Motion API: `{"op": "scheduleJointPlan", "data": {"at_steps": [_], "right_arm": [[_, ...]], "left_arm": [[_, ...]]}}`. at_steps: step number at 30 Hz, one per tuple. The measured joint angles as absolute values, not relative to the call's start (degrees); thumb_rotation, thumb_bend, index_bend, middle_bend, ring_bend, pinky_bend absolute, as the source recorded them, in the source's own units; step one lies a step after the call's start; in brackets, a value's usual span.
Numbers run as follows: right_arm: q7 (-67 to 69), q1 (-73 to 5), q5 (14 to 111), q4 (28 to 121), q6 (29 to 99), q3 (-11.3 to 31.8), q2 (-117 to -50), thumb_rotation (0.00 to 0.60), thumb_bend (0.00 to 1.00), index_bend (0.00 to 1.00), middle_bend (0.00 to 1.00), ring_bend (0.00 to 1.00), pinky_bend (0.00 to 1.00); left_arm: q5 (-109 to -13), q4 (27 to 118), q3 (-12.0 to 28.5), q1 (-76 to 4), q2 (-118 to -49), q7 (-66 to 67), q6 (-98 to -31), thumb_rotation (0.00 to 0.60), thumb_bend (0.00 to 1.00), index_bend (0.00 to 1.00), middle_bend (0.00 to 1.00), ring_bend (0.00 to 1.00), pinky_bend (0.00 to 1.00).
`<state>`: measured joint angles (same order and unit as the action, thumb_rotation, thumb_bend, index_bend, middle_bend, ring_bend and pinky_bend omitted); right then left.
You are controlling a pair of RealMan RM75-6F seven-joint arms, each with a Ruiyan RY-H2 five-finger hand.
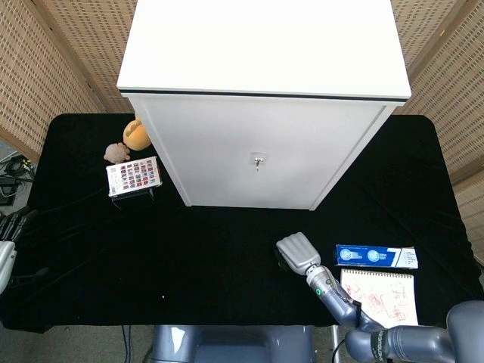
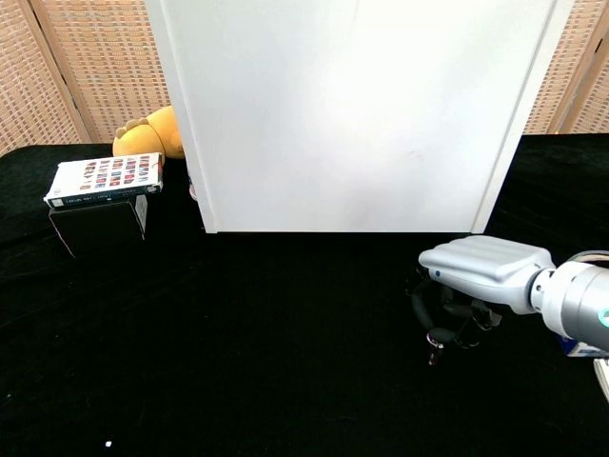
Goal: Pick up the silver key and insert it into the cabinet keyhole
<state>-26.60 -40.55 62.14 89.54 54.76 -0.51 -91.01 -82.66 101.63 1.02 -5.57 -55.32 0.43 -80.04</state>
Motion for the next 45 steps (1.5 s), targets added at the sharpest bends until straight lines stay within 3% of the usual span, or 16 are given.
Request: {"op": "scheduleJointPlan", "data": {"at_steps": [28,45], "right_arm": [[-22.9,-38.3,91.7,96.2,67.7,-1.6,-80.6,0.600,0.61,0.73,1.00,1.00,1.00],[-30.1,-39.5,99.4,102.5,71.9,5.3,-70.1,0.600,0.61,0.73,1.00,1.00,1.00]], "left_arm": [[-83.0,102.0,0.9,-5.4,-55.2,0.2,-80.4,0.600,0.00,0.00,0.00,0.00,0.00],[-81.3,101.4,1.4,-5.9,-55.6,0.2,-79.2,0.600,0.00,0.00,0.00,0.00,0.00]]}}
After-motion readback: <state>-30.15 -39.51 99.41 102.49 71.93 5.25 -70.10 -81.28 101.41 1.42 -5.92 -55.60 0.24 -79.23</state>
